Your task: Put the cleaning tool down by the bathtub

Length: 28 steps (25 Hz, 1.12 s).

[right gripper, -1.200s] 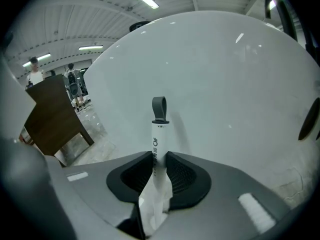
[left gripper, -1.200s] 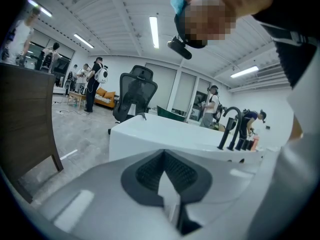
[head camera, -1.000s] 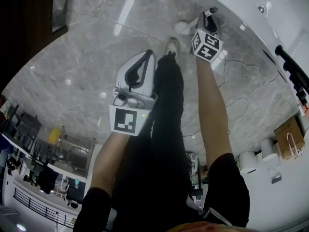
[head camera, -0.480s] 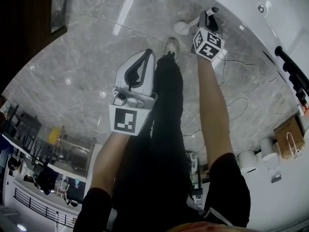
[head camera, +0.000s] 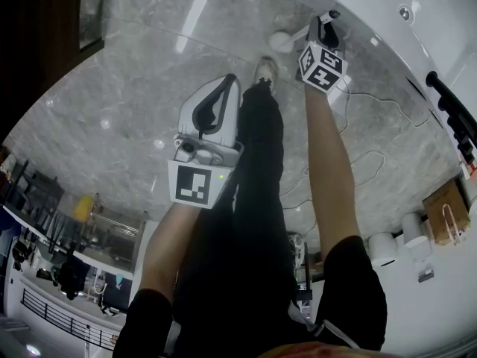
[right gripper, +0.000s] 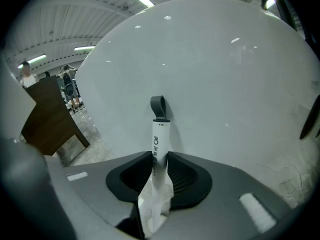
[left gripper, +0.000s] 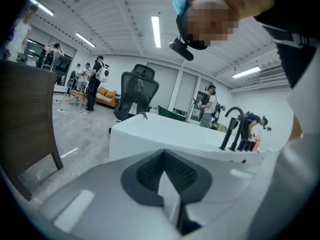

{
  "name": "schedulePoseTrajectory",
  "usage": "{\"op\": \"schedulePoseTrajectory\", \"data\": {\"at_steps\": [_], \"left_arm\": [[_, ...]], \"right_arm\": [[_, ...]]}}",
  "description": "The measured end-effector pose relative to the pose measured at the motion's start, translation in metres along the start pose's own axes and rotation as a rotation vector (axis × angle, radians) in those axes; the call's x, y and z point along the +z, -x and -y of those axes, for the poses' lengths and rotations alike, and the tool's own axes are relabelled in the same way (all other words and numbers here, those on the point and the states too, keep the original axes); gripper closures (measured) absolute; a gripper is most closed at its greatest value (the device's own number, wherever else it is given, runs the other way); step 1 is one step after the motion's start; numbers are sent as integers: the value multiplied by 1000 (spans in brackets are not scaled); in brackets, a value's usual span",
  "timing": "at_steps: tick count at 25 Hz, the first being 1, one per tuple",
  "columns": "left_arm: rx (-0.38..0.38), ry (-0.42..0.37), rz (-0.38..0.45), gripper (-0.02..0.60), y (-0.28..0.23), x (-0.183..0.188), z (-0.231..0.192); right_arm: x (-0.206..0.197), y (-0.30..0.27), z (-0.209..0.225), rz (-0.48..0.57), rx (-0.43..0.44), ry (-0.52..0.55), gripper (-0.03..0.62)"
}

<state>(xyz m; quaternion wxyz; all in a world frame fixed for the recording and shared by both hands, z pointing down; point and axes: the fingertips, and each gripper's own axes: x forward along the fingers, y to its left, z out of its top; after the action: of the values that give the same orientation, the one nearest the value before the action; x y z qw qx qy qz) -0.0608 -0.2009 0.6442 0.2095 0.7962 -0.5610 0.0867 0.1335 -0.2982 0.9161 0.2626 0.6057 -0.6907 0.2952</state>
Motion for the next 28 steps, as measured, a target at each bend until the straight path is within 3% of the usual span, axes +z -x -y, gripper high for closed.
{"op": "schedulePoseTrajectory", "data": {"at_steps": [20,28], "left_arm": [[-15,7,16,574,17,10,1],[-20,-1,64,574,45,41,7]], "right_arm": [[-3,23,-6,8,-17,-14,470],[-2,61,-15,-18,-31,-5,520]]}}
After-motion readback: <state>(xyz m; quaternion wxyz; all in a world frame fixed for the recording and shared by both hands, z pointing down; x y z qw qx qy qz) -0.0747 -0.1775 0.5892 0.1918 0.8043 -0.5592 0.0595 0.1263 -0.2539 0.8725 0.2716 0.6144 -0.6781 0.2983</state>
